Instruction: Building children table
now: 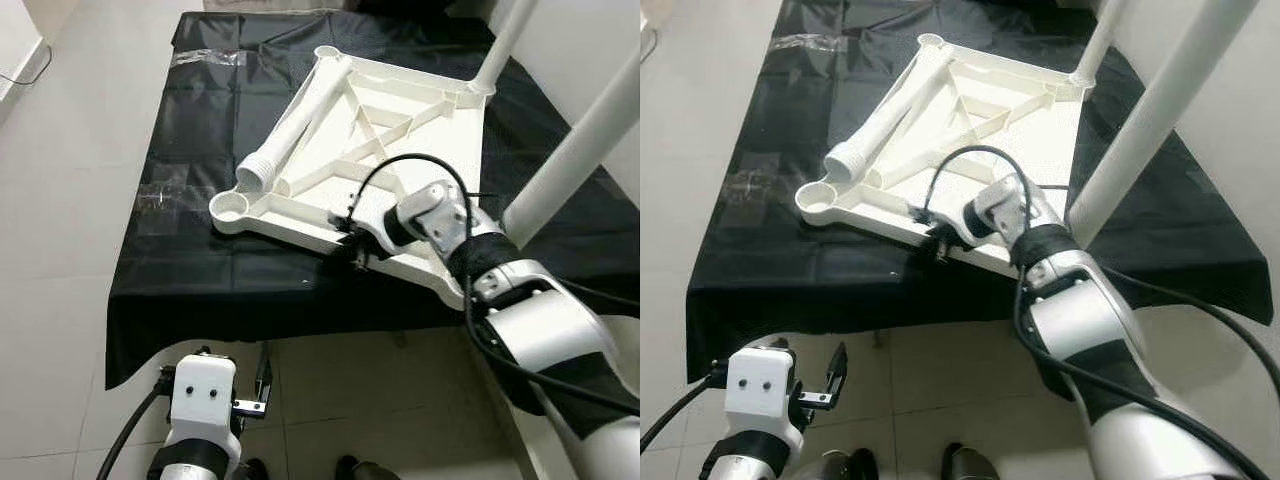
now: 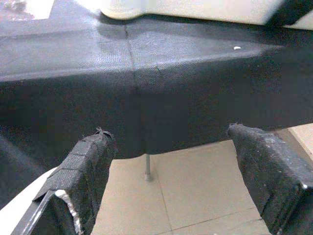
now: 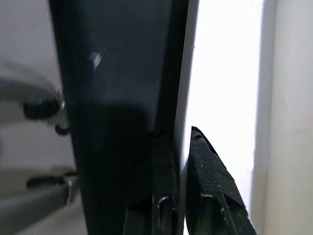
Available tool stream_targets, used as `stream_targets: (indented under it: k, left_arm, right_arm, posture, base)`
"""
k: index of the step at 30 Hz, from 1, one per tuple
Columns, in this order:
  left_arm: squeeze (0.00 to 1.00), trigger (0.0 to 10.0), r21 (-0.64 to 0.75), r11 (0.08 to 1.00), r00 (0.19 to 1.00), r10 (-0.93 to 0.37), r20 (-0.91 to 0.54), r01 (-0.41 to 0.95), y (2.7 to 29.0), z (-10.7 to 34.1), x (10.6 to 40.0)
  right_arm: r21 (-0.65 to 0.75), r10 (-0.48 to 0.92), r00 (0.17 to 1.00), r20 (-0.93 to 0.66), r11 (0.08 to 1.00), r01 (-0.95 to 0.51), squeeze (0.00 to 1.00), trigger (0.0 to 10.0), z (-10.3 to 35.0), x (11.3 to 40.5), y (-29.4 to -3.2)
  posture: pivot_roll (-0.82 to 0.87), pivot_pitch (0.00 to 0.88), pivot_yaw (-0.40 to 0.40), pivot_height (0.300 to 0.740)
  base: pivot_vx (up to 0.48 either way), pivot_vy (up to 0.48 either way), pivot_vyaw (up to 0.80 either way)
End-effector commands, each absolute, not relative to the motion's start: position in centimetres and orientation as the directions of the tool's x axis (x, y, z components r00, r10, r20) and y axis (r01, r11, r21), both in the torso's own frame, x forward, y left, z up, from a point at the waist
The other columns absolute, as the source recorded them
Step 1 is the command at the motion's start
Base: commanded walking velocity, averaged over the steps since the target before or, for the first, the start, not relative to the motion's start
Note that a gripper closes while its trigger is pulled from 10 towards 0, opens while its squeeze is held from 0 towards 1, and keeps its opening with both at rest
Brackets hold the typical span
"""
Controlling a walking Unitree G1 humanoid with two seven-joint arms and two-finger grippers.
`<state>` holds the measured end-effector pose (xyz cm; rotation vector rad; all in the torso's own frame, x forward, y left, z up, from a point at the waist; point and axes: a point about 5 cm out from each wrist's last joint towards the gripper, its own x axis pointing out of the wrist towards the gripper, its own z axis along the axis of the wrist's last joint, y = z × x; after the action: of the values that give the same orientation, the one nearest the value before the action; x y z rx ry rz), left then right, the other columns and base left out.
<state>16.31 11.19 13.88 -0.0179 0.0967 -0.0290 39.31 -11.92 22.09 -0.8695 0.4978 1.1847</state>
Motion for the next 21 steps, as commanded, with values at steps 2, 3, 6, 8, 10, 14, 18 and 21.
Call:
stream_targets:
  k: [2, 3, 6, 8, 10, 14, 18, 21]
  left_arm:
    - [0.00, 10.0, -0.150, 0.976, 0.980, -0.174, -0.095, 0.159, 7.1, 14.3, 15.7]
    - [0.00, 10.0, -0.151, 0.976, 0.980, -0.175, -0.096, 0.160, 7.1, 14.3, 15.7]
    - [0.00, 10.0, -0.151, 0.976, 0.980, -0.176, -0.096, 0.160, 7.1, 14.3, 15.7]
    - [0.00, 10.0, -0.152, 0.975, 0.980, -0.176, -0.097, 0.160, 7.1, 14.3, 15.7]
    - [0.00, 10.0, -0.151, 0.976, 0.980, -0.174, -0.096, 0.158, 7.2, 14.3, 15.7]
    - [0.00, 10.0, -0.151, 0.976, 0.980, -0.173, -0.096, 0.157, 7.2, 14.4, 15.8]
    - [0.00, 10.0, -0.151, 0.976, 0.980, -0.172, -0.095, 0.157, 7.2, 14.4, 15.8]
    - [0.00, 10.0, -0.150, 0.976, 0.980, -0.173, -0.096, 0.157, 7.2, 14.4, 15.8]
  right_arm:
    - [-0.232, 0.494, 0.187, -0.849, -0.032, -0.972, 0.00, 0.0, 19.2, 38.2, -12.4]
    - [-0.225, 0.487, 0.168, -0.857, -0.059, -0.973, 0.00, 0.0, 19.1, 38.0, -12.7]
    - [-0.221, 0.477, 0.150, -0.866, -0.096, -0.971, 0.00, 0.0, 18.9, 37.9, -13.1]
    - [-0.230, 0.467, 0.150, -0.871, -0.120, -0.966, 0.00, 0.0, 18.7, 37.8, -13.5]
    - [-0.256, 0.471, 0.164, -0.867, -0.137, -0.957, 0.00, 0.0, 18.8, 37.8, -13.6]
    - [-0.283, 0.467, 0.188, -0.864, -0.141, -0.949, 0.00, 0.0, 19.3, 38.0, -14.0]
    - [-0.310, 0.471, 0.213, -0.856, -0.138, -0.941, 0.00, 0.0, 19.6, 38.1, -14.1]
    - [-0.356, 0.468, 0.242, -0.850, -0.172, -0.919, 0.00, 0.0, 20.0, 38.2, -14.2]
  posture:
    - [0.04, 0.207, -0.076, 0.740]
    - [0.04, 0.207, -0.076, 0.740]
    - [0.04, 0.207, -0.076, 0.740]
    - [0.04, 0.207, -0.076, 0.740]
    - [0.04, 0.212, -0.080, 0.740]
    - [0.05, 0.213, -0.081, 0.740]
    - [0.05, 0.213, -0.081, 0.740]
    - [0.05, 0.214, -0.082, 0.740]
  base:
    - [0.000, 0.000, 0.00]
    - [0.000, 0.000, 0.00]
    - [0.000, 0.000, 0.00]
    - [0.000, 0.000, 0.00]
    - [0.000, 0.000, 0.00]
    - [0.000, 0.000, 0.00]
    - [0.000, 0.000, 0.00]
    - [0.000, 0.000, 0.00]
